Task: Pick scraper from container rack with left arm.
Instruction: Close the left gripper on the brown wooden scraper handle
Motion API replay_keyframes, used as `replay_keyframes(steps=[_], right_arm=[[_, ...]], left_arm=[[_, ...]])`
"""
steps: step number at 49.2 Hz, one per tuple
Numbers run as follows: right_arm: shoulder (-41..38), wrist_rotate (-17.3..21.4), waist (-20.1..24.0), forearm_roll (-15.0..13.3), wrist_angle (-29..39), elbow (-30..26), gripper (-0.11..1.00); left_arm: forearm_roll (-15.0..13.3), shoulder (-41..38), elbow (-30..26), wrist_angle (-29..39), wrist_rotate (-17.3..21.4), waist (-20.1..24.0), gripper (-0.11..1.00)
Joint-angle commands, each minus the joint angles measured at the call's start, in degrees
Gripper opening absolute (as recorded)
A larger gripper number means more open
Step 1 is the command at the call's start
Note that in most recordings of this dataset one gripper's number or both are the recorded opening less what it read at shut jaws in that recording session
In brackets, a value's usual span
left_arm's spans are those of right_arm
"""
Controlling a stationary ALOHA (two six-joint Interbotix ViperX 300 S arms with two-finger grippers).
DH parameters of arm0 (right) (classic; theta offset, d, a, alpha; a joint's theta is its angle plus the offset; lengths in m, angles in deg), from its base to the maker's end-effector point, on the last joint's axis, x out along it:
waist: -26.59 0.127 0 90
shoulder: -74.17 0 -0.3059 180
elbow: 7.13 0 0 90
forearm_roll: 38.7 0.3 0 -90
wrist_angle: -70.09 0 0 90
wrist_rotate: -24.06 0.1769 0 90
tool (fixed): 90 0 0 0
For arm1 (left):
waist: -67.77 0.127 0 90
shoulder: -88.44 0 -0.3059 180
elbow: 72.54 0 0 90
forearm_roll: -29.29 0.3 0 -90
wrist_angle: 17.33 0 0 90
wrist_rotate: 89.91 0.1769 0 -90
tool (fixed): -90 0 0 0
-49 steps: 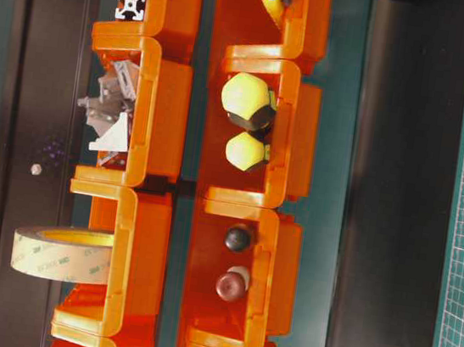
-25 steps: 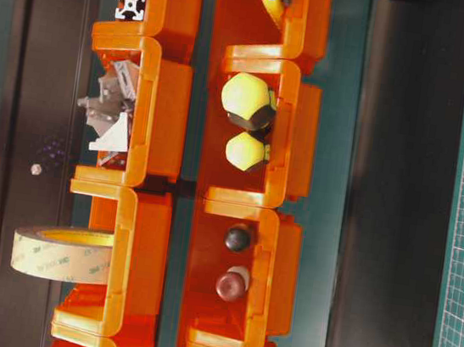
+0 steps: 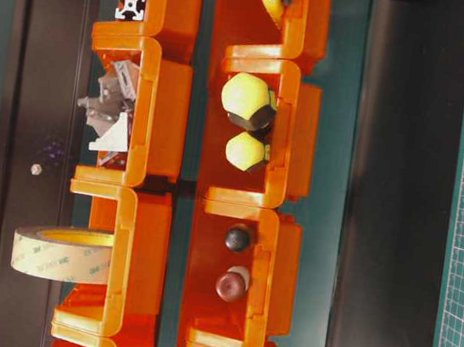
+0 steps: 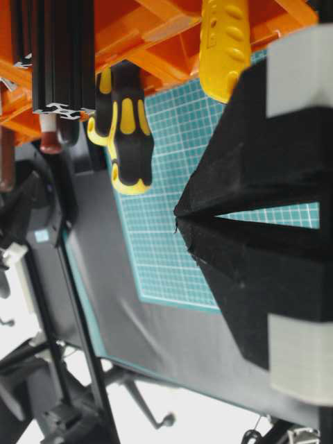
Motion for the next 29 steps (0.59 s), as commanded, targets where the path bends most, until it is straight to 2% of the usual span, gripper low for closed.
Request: replay_keyframes(steps=[1, 8, 18, 29], right_arm=[[-0.26, 0.00, 0.00, 0.09, 0.00, -0.62, 0.01], [-0.26, 0.00, 0.00, 0.09, 0.00, -0.62, 0.01], [-0.18, 0.00, 0.00, 0.09, 0.09, -0.35, 0.01], [0.44, 0.00, 0.00, 0.09, 0.00, 0.35, 0.01]], left_arm=[[0.09, 0.26, -1.14, 0.26, -0.53, -0.09, 0.74], [-0.26, 0.26, -2.37, 1.14, -1.05, -1.32, 0.38], [-0.26, -0.26, -5.54, 7.47, -0.97, -6.50, 0.36], [-0.26, -0.09, -11.87, 18.19, -0.62, -13.62, 0.26]])
